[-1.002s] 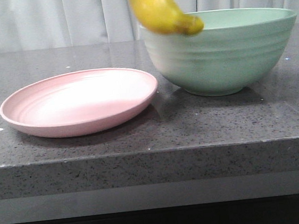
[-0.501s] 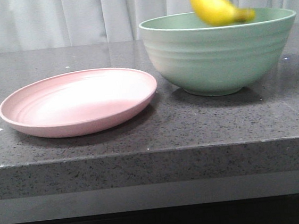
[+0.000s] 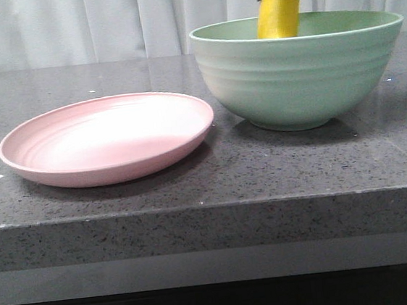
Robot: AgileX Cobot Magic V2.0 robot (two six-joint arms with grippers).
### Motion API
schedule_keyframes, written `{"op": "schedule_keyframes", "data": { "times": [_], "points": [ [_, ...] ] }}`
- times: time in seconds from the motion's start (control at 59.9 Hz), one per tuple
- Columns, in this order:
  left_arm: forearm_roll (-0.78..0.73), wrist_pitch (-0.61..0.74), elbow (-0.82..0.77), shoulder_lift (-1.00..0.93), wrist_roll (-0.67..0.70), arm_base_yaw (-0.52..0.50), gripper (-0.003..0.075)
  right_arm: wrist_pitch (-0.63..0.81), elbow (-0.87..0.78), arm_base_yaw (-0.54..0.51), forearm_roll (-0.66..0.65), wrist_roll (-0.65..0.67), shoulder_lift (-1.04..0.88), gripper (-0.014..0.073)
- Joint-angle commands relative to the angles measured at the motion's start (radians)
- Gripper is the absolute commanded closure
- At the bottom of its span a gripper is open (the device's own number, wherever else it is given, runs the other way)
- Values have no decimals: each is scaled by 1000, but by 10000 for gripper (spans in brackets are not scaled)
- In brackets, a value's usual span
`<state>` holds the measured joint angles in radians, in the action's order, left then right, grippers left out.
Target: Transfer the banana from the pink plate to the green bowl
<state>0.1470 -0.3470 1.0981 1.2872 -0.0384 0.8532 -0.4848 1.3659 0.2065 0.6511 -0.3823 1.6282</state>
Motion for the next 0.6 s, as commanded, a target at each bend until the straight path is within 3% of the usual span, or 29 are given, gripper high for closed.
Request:
{"op": "schedule_keyframes", "data": {
  "times": [0.0,0.384,0.585],
  "points": [
    [4,75,33,-33,3,8,134,53,38,-2,15,-11,-46,206],
    [-1,79,33,-33,3,-2,134,56,38,-3,14,-13,-85,165],
    [-4,84,33,-43,3,-125,142,67,4,-14,9,-74,-232,167]
  ]
}}
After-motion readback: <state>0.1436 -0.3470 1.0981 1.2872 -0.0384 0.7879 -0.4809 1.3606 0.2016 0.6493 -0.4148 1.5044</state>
